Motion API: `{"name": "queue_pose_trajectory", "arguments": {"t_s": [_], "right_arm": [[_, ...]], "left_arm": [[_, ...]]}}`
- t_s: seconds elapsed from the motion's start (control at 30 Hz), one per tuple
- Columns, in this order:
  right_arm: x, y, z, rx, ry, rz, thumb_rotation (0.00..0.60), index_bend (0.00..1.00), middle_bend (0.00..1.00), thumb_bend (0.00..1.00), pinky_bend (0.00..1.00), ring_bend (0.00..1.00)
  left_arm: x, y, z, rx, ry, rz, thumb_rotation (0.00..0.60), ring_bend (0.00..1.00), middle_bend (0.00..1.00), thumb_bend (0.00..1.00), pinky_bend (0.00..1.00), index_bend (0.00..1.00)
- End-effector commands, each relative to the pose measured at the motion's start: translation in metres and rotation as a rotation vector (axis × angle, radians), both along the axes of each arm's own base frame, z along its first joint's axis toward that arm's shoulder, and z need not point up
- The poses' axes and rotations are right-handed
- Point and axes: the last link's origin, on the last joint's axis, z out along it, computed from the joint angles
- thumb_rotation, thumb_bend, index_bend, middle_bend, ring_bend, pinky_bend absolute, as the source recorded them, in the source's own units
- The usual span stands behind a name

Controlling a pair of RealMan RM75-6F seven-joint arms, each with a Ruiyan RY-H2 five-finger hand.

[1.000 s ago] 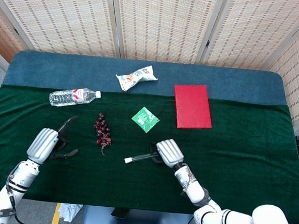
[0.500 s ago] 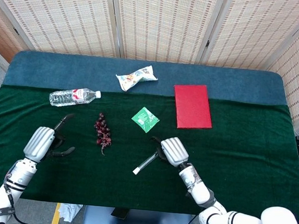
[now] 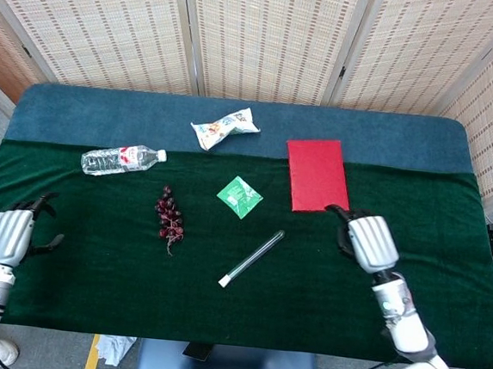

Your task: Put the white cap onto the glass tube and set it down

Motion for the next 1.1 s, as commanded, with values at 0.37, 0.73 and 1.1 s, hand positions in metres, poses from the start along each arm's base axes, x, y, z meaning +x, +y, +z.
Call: {"name": "queue_pose_trajectory", "arguments": {"t_s": [0.37,0.73,1.1], "right_arm": [[-0.067,0.101,0.074,-0.135,0.063,-0.258,0.6,0.0,0.0,0.75,0.0,0.0],[-0.073,0.109,0.073,-0.124,0.051,-0.255,0.593,0.0,0.0,0.61,0.0,0.0],[-0.075,0.111,0.073,-0.114,0.043,-0.258,0.515,0.0,0.0,0.59,0.0,0.0]], "left_arm": [[-0.008,-0.061,0.006,0.092,0.014,0.031,0.6,0.16,0.27,0.31,0.04,0.12],[0.006,-0.066,0.001,0.049,0.046,-0.001,0.6,0.08,0.18,0.27,0.0,0.06],[0.008,-0.067,-0.001,0.04,0.031,-0.009,0.6,0.07,0.18,0.27,0.0,0.06]]}}
